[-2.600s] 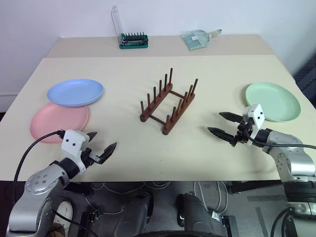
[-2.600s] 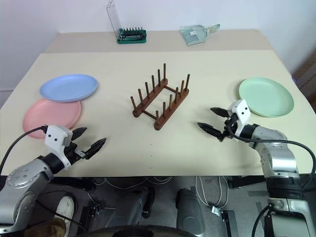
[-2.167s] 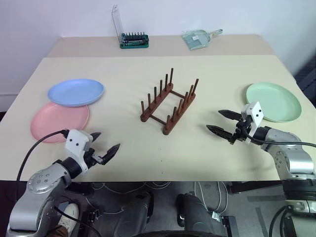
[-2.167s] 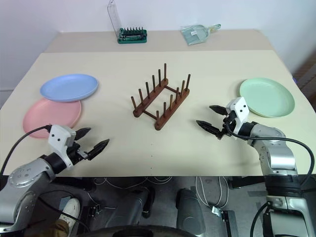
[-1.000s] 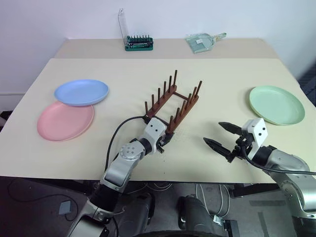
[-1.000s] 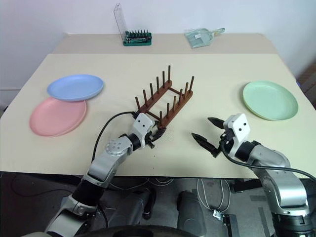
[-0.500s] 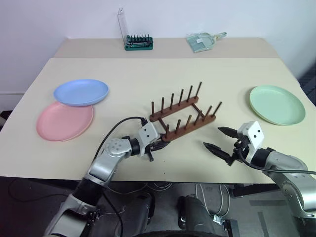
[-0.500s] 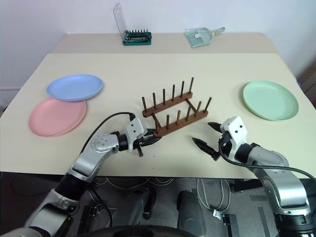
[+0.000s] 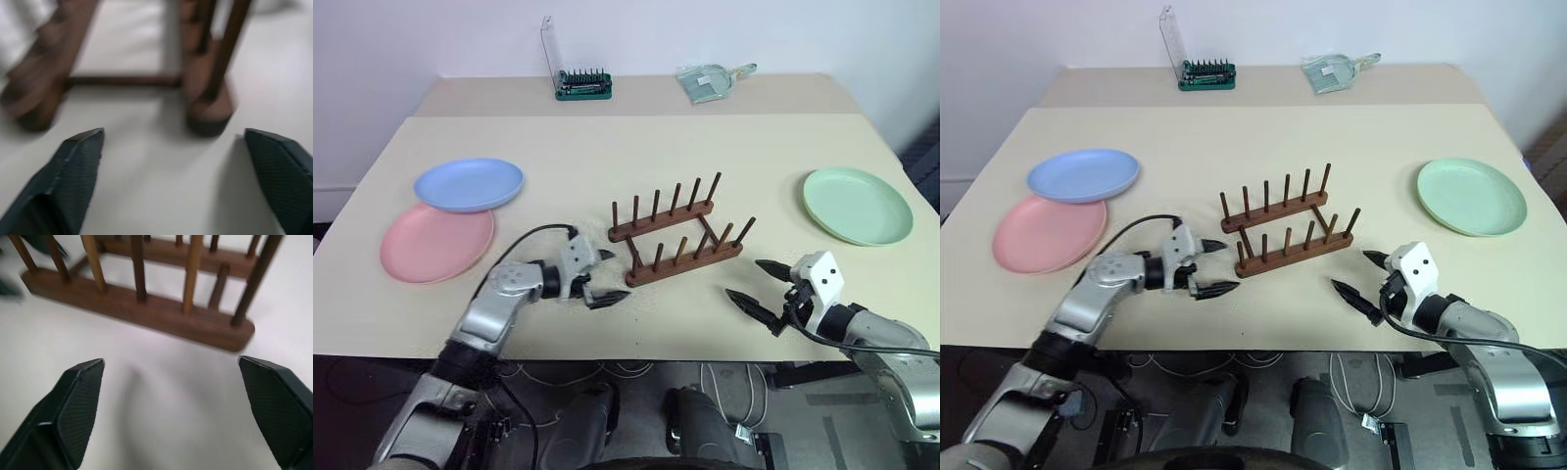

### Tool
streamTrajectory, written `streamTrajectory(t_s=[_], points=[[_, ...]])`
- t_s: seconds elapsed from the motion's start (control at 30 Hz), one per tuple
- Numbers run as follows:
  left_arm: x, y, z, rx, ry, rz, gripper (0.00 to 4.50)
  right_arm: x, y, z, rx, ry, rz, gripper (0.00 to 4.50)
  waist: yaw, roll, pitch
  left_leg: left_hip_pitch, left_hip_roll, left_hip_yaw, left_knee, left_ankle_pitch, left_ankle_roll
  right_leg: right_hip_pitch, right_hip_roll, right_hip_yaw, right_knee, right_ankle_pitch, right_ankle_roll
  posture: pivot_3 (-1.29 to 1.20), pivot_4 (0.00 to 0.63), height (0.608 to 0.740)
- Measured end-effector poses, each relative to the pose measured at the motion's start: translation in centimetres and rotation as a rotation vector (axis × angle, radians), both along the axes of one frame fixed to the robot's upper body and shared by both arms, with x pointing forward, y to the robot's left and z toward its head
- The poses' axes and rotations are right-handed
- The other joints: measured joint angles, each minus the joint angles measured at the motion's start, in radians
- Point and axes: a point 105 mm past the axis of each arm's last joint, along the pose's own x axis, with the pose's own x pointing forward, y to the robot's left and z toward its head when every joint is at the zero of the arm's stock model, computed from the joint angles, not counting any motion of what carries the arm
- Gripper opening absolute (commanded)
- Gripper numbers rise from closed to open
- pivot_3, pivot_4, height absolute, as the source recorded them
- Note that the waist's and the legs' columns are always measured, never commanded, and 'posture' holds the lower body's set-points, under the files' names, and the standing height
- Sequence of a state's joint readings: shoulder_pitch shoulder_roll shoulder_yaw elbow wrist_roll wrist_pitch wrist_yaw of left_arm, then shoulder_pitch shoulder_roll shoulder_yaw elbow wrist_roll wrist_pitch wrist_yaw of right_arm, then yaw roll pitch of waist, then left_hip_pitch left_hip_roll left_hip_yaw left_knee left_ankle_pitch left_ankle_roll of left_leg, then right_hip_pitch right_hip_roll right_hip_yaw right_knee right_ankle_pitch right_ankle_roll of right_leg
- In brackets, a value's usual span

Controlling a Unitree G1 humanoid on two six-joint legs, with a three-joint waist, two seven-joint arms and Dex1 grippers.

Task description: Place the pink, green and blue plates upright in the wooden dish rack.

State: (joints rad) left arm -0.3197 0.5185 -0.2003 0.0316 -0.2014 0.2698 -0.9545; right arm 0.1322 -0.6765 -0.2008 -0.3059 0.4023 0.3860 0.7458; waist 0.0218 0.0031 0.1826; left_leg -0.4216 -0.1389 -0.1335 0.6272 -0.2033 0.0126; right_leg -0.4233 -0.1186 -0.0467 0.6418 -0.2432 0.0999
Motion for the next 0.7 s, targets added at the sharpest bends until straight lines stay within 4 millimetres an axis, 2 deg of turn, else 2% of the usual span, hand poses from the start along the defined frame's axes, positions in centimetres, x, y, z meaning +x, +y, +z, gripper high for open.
streamTrajectory(t_s=[0.1, 0.2, 0.23, 0.33, 0.47, 0.7], points=[[-1.6, 1.5, 0.0, 0.0, 0.045, 0.029, 1.97, 0.2, -0.1, -0.7, -0.019, 0.015, 0.006, 1.67, -0.01, 0.0, 0.0, 0.0, 0.0, 0.0, -0.001, 0.0, 0.0, 0.0, 0.0, 0.0, 0.0, 0.0, 0.0, 0.0, 0.15, 0.74], [-3.3, 1.0, -0.3, -0.03, 0.114, 0.008, 0.41, 0.4, 0.1, -1.1, -0.031, 0.026, 0.022, 0.06, -0.009, 0.0, 0.0, 0.0, 0.0, 0.0, 0.0, -0.001, -0.001, 0.0, 0.0, 0.001, 0.0, -0.001, -0.002, 0.0, 0.15, 0.74], [-3.9, 0.7, -0.4, -0.04, 0.142, -0.005, 0.03, 0.5, 0.1, -1.3, -0.037, 0.028, 0.025, 0.0, -0.007, 0.0, 0.0, 0.0, 0.0, 0.0, 0.0, -0.001, -0.001, 0.001, 0.0, 0.001, 0.0, -0.002, -0.003, 0.0, 0.15, 0.74], [-4.6, -0.9, -0.5, -0.048, 0.174, -0.042, 0.03, 1.0, 0.1, -1.6, -0.064, 0.025, 0.03, 0.0, -0.005, 0.0, 0.0, 0.0, 0.0, 0.0, 0.001, -0.001, -0.001, 0.001, 0.0, 0.001, 0.0, -0.002, -0.003, 0.0, 0.15, 0.74], [-4.5, -4.3, -0.7, -0.056, 0.169, -0.089, 0.03, 1.8, 0.1, -1.6, -0.097, 0.005, 0.036, 0.0, -0.007, 0.0, 0.0, 0.0, -0.001, 0.0, 0.001, -0.001, -0.001, 0.002, 0.0, 0.001, -0.001, -0.001, -0.002, 0.0, 0.15, 0.74], [-2.8, -5.2, -1.0, -0.047, 0.09, -0.003, 0.03, 3.6, 0.7, -1.7, -0.169, -0.047, 0.039, 0.0, -0.011, -0.001, 0.0, 0.01, 0.0, 0.0, 0.001, -0.001, -0.002, 0.011, 0.0, 0.001, -0.001, -0.002, -0.004, 0.0, 0.15, 0.74]])
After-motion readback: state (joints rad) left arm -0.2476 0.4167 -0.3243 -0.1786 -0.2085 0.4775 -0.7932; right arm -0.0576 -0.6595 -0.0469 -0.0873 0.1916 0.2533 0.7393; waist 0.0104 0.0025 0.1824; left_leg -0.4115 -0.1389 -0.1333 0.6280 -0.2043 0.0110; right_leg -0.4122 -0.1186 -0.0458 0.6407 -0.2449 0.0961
